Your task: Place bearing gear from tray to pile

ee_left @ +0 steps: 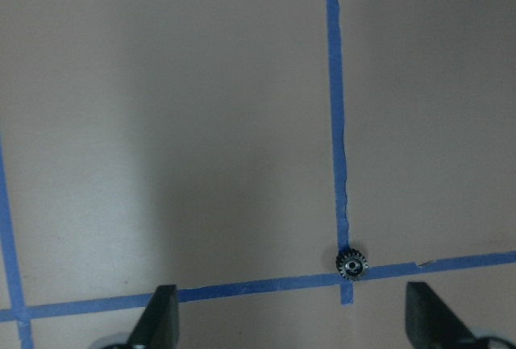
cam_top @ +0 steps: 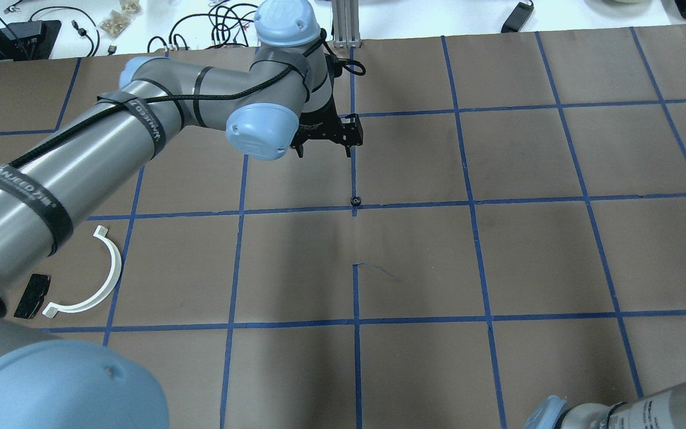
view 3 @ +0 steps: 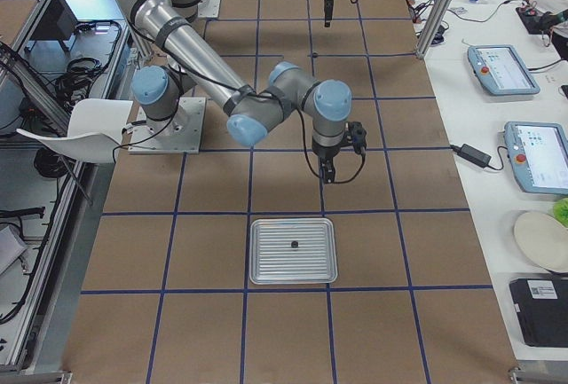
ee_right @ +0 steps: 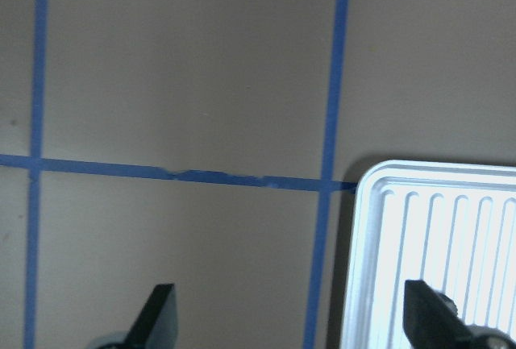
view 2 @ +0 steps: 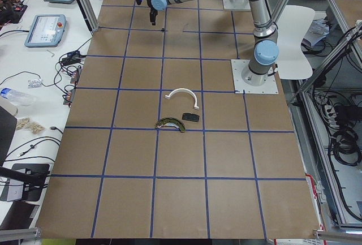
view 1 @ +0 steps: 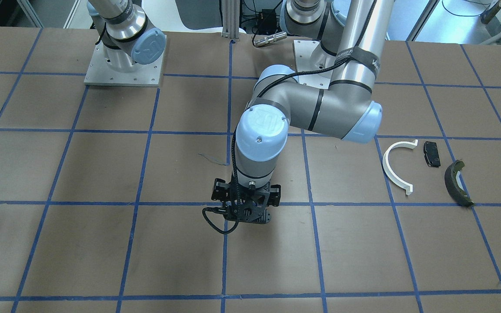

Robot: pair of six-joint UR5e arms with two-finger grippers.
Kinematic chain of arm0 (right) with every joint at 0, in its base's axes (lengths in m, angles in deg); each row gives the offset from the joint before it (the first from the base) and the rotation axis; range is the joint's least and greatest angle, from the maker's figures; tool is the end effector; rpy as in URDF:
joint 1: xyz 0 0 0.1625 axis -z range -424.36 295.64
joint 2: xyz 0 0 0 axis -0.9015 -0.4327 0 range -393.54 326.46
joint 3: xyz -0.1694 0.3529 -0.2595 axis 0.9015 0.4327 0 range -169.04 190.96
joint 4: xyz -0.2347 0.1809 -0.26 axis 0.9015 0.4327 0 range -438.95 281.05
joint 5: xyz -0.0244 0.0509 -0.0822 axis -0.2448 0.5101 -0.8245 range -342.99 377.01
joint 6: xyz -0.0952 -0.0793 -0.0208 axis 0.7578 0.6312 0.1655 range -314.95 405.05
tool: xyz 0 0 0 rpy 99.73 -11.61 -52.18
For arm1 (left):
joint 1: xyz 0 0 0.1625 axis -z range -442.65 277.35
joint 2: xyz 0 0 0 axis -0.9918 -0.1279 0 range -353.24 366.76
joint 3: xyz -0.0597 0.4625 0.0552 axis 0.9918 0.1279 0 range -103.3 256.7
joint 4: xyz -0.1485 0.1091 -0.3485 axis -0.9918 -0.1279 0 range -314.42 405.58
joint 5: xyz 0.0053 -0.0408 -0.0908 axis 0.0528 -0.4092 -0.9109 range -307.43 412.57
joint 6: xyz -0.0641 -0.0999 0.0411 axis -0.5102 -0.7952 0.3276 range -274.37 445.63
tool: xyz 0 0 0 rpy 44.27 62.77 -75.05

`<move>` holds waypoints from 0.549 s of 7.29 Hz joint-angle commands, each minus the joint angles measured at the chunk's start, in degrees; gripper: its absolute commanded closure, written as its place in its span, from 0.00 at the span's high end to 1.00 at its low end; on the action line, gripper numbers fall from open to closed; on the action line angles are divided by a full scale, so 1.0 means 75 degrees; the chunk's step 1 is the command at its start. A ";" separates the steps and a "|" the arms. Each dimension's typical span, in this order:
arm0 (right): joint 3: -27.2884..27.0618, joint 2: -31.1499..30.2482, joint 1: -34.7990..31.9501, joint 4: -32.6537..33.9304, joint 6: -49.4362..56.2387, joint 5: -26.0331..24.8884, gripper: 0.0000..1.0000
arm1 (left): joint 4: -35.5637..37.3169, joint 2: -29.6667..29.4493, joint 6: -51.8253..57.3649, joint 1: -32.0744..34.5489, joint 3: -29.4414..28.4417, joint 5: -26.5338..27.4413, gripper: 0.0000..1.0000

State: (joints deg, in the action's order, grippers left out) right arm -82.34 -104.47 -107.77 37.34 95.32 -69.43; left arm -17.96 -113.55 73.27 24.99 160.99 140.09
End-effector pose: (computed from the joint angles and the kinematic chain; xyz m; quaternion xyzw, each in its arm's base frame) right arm -0.3423 -0.5180 0.3470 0.0331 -0.9984 0.0460 0.0050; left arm -0.3377 -0.6041 0.2914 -0.0464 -0.9986 0.0101 0.0252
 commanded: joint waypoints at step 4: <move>-0.0297 0.1136 0.0878 0.1448 0.1401 -0.0099 1.00 | 0.0691 -0.1010 -0.0121 0.0532 -0.0060 -0.0020 1.00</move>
State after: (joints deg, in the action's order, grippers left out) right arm -83.41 -97.07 -101.55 45.94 101.57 -69.63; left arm -13.37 -120.02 72.28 28.47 160.49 140.02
